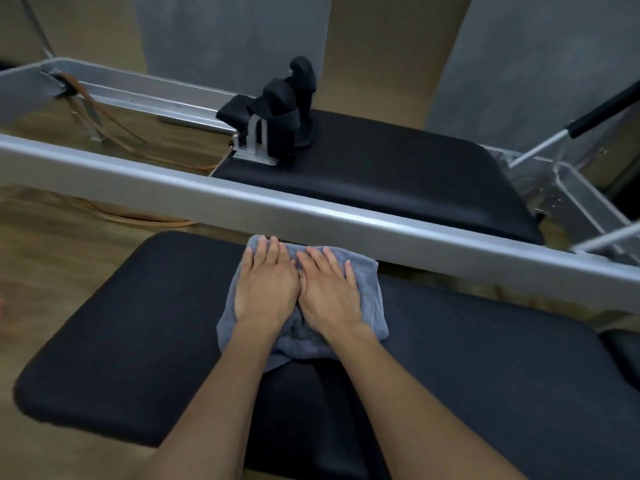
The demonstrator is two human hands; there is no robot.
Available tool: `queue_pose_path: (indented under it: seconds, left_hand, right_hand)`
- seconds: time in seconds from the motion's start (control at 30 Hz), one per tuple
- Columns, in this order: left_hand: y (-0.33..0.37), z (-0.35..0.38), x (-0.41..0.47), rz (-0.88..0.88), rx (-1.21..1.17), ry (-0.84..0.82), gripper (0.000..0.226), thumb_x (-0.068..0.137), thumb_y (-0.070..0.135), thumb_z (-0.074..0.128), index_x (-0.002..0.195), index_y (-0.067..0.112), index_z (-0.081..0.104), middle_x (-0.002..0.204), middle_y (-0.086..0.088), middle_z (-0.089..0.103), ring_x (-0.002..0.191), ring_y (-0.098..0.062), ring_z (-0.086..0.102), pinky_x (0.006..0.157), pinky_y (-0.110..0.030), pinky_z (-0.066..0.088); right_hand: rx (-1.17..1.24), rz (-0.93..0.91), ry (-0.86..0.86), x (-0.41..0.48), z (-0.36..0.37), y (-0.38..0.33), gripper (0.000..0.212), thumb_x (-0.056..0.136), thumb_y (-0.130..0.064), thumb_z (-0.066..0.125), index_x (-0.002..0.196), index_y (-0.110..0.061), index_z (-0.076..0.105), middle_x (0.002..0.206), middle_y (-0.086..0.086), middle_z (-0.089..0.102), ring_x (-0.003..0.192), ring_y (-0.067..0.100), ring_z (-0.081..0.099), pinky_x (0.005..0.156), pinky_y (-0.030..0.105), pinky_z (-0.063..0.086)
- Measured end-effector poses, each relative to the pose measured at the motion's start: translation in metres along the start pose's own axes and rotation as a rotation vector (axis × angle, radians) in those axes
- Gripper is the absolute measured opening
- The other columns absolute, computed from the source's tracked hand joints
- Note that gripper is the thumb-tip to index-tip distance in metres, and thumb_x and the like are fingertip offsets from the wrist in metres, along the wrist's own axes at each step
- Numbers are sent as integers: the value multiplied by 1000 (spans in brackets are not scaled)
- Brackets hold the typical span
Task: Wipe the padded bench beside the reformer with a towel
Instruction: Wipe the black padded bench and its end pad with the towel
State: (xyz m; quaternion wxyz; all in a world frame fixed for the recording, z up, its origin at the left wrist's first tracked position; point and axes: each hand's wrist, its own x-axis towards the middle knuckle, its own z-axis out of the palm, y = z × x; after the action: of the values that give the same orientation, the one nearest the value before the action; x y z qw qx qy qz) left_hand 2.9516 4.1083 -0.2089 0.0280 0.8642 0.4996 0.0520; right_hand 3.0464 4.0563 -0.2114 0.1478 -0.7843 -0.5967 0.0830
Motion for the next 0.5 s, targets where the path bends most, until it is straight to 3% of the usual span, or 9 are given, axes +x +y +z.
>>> queue_pose_path:
  seconds: [0.5]
  left_hand:
    - [364, 26, -53, 267, -109, -58, 60, 101, 30, 16, 152, 0, 10, 162, -16, 9, 151, -26, 1, 122, -45, 0]
  right_hand:
    - [-54, 321, 57, -165, -120, 308, 47, 105, -39, 16, 151, -34, 25, 162, -14, 17, 150, 11, 2, 120, 41, -1]
